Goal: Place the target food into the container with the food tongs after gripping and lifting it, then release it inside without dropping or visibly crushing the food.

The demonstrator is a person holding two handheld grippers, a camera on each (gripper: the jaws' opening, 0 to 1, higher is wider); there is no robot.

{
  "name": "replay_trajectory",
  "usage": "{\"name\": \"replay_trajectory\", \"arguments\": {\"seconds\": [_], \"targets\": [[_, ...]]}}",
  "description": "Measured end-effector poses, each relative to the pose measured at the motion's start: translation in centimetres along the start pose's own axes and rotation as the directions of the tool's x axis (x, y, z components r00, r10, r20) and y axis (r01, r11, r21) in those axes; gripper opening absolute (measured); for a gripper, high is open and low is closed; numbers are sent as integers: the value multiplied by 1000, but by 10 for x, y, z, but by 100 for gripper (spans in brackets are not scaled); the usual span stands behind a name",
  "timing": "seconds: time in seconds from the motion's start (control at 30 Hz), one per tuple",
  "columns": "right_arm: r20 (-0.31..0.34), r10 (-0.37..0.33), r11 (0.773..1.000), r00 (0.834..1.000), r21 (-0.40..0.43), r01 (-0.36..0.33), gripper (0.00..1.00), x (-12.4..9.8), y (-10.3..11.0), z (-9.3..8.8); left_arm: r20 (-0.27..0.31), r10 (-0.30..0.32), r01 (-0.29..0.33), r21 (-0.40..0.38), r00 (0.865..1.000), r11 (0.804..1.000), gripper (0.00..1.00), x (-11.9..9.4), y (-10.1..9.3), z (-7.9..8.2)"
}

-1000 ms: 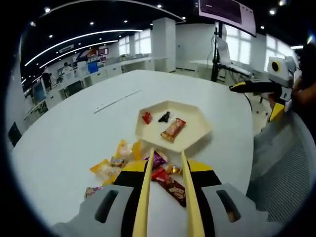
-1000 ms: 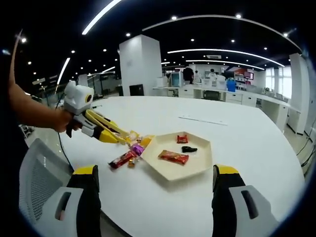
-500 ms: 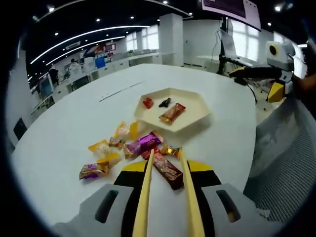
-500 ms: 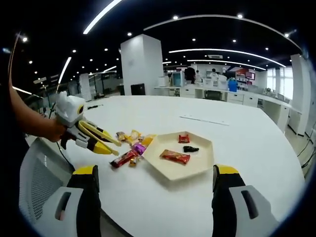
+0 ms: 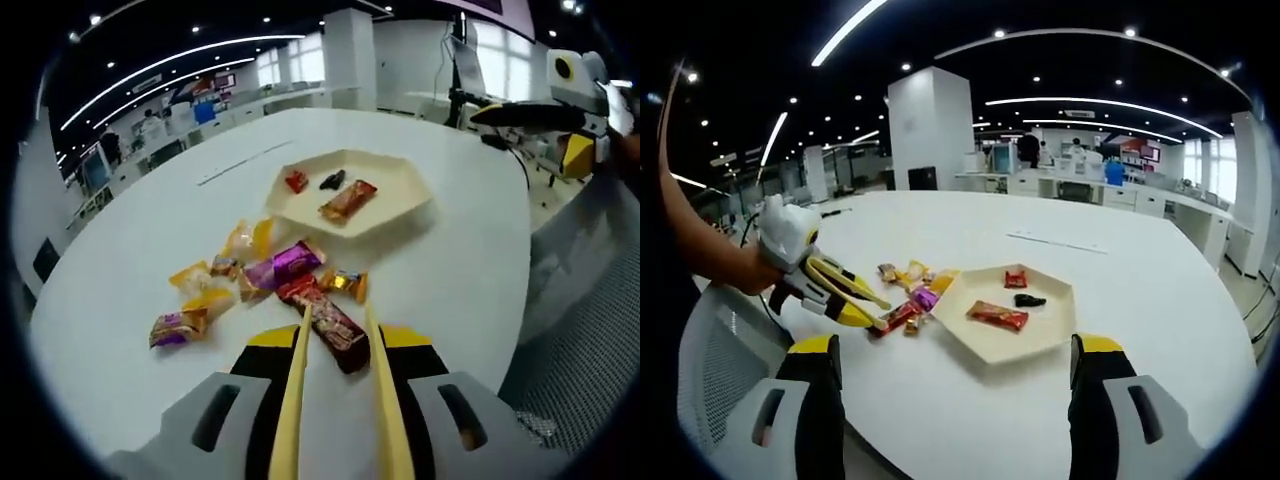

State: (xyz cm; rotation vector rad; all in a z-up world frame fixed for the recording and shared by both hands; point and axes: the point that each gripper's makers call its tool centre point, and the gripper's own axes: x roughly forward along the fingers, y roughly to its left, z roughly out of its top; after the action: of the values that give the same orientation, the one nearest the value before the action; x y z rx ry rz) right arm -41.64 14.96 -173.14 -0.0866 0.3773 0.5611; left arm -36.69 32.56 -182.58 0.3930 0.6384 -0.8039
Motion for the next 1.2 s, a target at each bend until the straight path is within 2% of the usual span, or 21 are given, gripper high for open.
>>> {"name": "replay_trajectory", "arguments": {"seconds": [0.13, 0.4, 0.47, 0.5, 0.53, 0.57, 0.67, 0.77, 0.9, 1.0, 1.03, 1.2], "targets": [[0, 0, 1000, 1000, 2, 0, 93, 0, 0, 0, -17, 8, -8, -4, 1000, 1000, 25, -3, 4, -8], [-4, 7, 1000, 1000, -2, -7, 93, 0, 2, 0, -45, -2, 1, -17, 999, 1000, 25, -8, 26, -14], [-5, 5, 1000, 1000, -5, -5, 93, 0, 1, 0, -56, -44, 43, -31, 997, 999, 25, -7, 26, -17], [-3, 4, 1000, 1000, -4, -4, 93, 0, 1, 0, -84, -74, 69, -63, 994, 996, 25, -7, 24, -22], [-3, 2, 1000, 1000, -3, -2, 93, 0, 0, 0, -72, -81, 77, -57, 994, 995, 25, -7, 26, -20], [-3, 0, 1000, 1000, -1, 0, 92, 0, 0, 0, -43, -149, 146, -57, 988, 988, 25, -6, 18, -15], [-2, -1, 1000, 1000, -1, 1, 92, 0, 0, 0, -68, -132, 131, -15, 989, 991, 25, -4, 21, -13], [-1, -2, 1000, 1000, -1, 2, 92, 0, 0, 0, -76, -140, 138, -29, 987, 990, 26, 0, 20, -9], [0, -7, 1000, 1000, 2, 7, 92, -1, -2, 0, -103, -151, 148, -34, 983, 988, 25, 8, 17, -11], [1, -11, 1000, 1000, 4, 11, 92, -1, -2, 1, -133, -136, 136, -10, 982, 991, 24, 11, 16, -16], [3, -12, 1000, 1000, 5, 12, 92, -2, -2, 1, -115, -123, 124, 2, 986, 992, 23, 10, 19, -13], [7, -18, 1000, 1000, 8, 18, 92, -2, -4, 1, -97, -135, 135, -10, 986, 991, 23, 11, 17, -16]]}}
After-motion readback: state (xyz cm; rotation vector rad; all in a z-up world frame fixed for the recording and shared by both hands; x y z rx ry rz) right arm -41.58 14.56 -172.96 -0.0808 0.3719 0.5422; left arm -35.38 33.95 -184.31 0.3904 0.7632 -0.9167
